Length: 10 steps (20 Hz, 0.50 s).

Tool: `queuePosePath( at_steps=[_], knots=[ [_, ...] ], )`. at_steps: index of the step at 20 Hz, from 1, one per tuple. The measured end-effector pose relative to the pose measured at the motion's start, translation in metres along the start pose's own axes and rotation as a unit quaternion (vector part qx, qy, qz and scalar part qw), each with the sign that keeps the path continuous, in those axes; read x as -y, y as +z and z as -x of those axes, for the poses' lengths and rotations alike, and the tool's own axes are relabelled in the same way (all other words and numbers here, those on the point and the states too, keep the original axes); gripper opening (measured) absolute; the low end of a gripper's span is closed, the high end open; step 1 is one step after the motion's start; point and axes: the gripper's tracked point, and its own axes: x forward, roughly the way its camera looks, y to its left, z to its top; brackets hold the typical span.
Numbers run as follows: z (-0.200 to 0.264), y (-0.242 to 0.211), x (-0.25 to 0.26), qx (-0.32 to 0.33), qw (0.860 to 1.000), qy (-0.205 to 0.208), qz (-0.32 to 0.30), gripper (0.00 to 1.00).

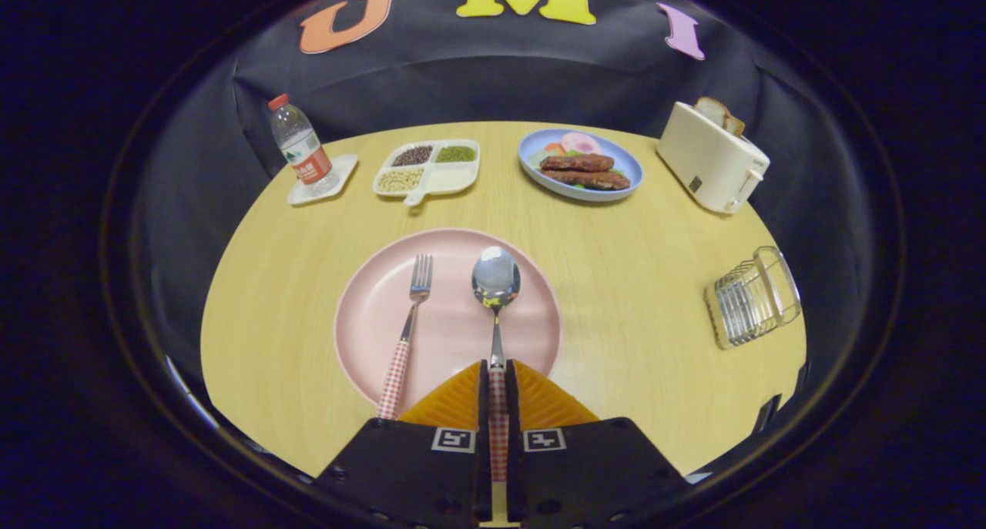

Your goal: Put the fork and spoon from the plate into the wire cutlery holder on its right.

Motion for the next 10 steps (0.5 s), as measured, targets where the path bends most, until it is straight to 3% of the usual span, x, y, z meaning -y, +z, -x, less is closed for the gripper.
queuePosePath(
  at_steps=[10],
  knots=[
    [0.075,0.039,0.097,0.047,0.998,-0.029,-0.019,0.08]
  ],
)
